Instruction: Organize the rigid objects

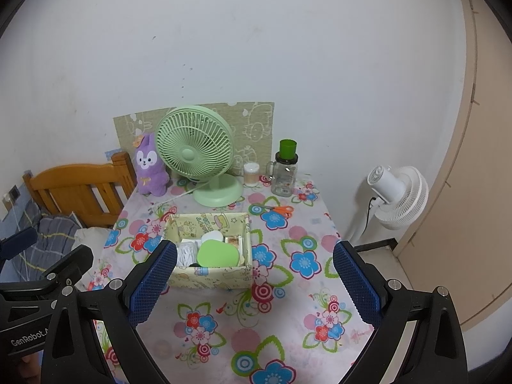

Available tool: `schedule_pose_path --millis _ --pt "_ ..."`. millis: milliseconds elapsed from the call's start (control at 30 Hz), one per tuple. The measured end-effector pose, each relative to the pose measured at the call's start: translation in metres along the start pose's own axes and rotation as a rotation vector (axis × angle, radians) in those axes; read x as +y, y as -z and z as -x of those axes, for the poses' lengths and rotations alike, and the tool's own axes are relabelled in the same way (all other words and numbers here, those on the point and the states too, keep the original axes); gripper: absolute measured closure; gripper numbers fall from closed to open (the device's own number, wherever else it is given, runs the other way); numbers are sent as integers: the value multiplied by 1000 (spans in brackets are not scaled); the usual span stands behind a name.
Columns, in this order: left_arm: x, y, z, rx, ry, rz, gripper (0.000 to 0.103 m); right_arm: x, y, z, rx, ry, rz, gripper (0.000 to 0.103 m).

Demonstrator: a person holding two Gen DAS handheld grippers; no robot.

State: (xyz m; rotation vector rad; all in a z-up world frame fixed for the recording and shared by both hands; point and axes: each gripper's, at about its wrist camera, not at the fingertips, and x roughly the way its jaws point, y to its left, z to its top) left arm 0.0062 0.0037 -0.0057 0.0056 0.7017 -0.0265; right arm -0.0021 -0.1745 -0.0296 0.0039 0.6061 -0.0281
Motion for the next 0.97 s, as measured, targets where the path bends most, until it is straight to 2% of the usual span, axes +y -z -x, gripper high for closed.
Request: schedule_pose_path --millis 567,967 --pt "-1 -4 -10 0 -7 15 0 -1 -5 -12 3 -18 9 4" --pt "3 -3 -28 42 6 38 0 0 -7 -27 37 -21 23 4"
